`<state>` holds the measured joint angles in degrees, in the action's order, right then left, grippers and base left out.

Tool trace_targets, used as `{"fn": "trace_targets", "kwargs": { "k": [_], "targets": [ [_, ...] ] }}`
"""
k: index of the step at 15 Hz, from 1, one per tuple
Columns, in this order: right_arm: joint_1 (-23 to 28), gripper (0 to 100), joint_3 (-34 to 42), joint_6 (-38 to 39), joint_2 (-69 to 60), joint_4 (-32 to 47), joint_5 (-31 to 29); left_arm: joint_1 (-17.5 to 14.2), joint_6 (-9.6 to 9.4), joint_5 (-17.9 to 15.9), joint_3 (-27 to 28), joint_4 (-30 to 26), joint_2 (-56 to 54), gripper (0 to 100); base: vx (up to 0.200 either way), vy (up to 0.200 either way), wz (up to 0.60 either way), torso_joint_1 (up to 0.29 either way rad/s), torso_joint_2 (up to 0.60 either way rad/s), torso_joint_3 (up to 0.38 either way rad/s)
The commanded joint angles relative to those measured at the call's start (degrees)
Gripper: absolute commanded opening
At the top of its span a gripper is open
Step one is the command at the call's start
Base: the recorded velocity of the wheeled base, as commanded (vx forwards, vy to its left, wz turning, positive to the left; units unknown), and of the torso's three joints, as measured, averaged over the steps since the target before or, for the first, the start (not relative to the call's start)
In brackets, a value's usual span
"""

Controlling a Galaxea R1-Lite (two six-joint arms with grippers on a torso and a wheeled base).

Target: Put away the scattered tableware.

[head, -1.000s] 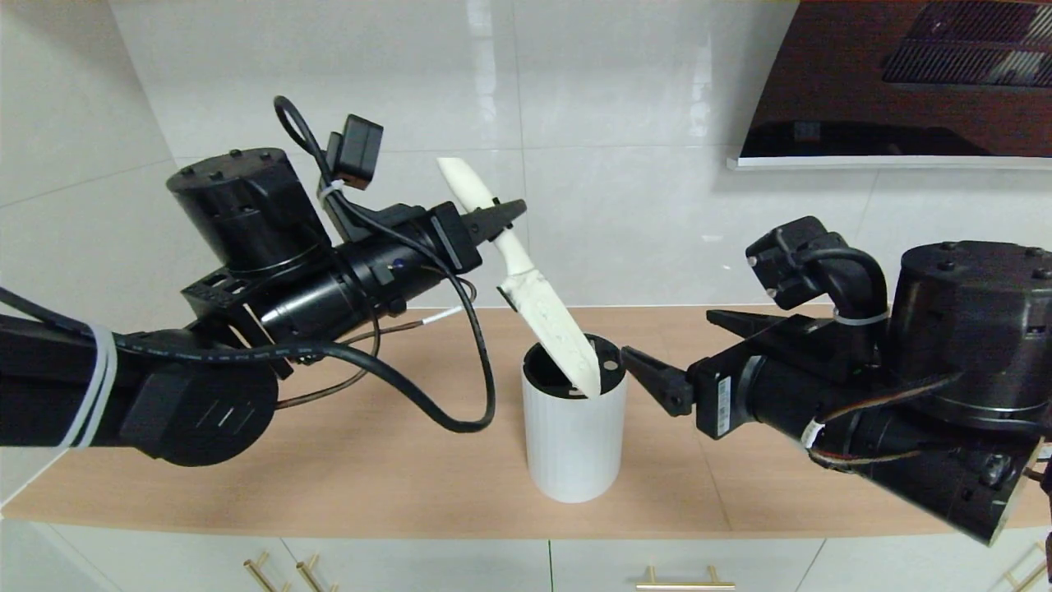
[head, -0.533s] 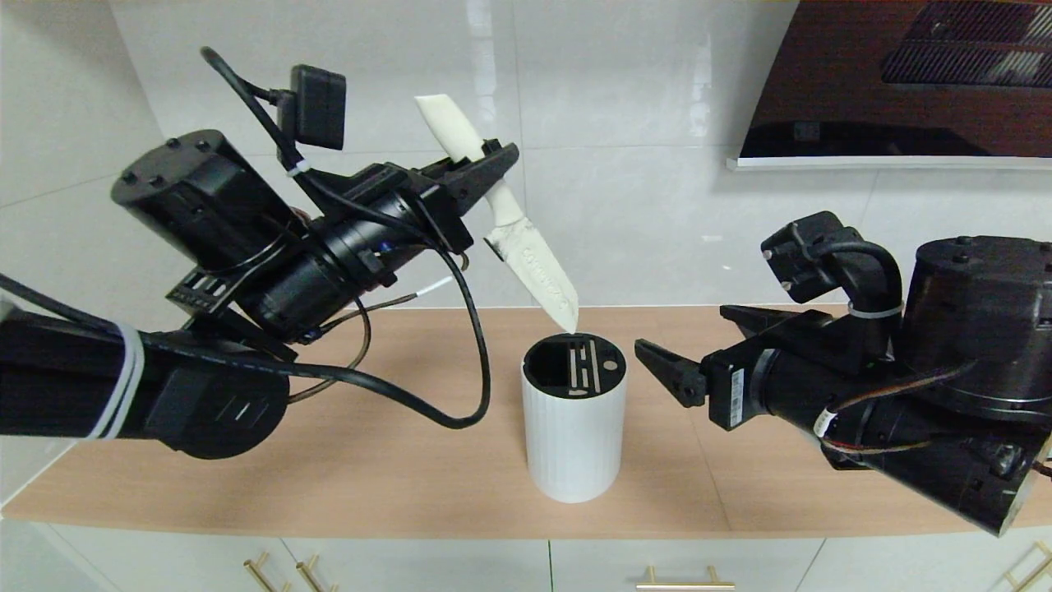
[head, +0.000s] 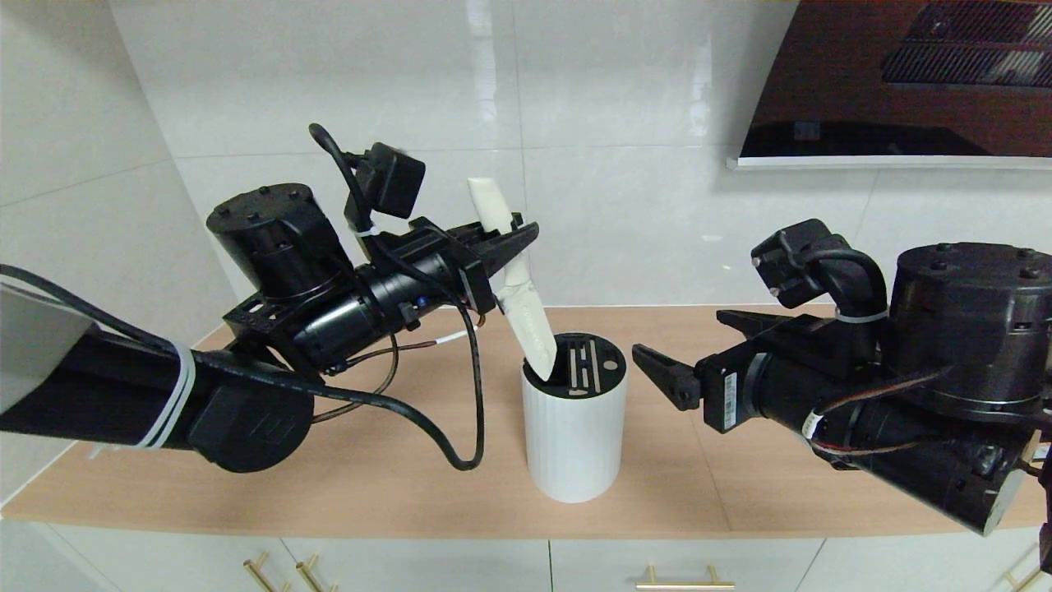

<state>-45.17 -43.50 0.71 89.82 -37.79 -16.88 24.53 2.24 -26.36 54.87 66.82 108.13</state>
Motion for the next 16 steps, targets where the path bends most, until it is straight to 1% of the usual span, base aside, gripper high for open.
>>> {"fn": "trace_targets", "kwargs": {
  "k": [1, 2, 4, 6, 9, 13, 14, 16],
  "targets": [
    [0.0, 100, 0.1, 0.0, 0.6, 0.0, 0.0, 0.2, -2.42, 0.0, -1.1, -1.3, 0.2, 0, 0.000, 0.000, 0.00, 0.000, 0.00, 0.000],
    [0.0, 100, 0.1, 0.0, 0.6, 0.0, -0.1, 0.2, -3.74, 0.0, -1.4, -2.0, 0.2, 0, 0.000, 0.000, 0.00, 0.000, 0.00, 0.000],
    [0.0, 100, 0.2, 0.0, 0.8, -0.1, -0.1, 0.9, -4.00, 0.1, -1.5, -1.8, 0.9, 0, 0.000, 0.000, 0.00, 0.000, 0.00, 0.000],
    [0.0, 100, 0.2, 0.0, 0.8, -0.1, -0.1, 0.9, -4.09, 0.2, -1.2, -1.5, 1.8, 0, 0.000, 0.000, 0.00, 0.000, 0.00, 0.000],
    [0.0, 100, 0.2, 0.0, 0.9, -0.1, -0.1, 1.0, -3.65, 0.3, -0.7, 2.2, 0.9, 0, 0.000, 0.000, 0.00, 0.000, 0.00, 0.000],
    [0.0, 100, 0.2, 0.0, 0.9, -0.1, -0.1, 1.0, -3.39, 0.5, -0.7, 2.1, -1.9, 0, 0.000, 0.000, 0.00, 0.000, 0.00, 0.000],
    [0.0, 100, 0.2, 0.0, 0.8, -0.1, -0.2, 1.0, -2.59, 0.4, -0.5, 2.4, -1.2, 0, 0.000, 0.000, 0.00, 0.000, 0.00, 0.000],
    [0.0, 100, 0.2, 0.0, 0.8, -0.1, -0.2, 1.0, -2.24, 0.4, 0.9, 3.1, 2.0, 0, 0.000, 0.000, 0.00, 0.000, 0.00, 0.000]
  ]
}}
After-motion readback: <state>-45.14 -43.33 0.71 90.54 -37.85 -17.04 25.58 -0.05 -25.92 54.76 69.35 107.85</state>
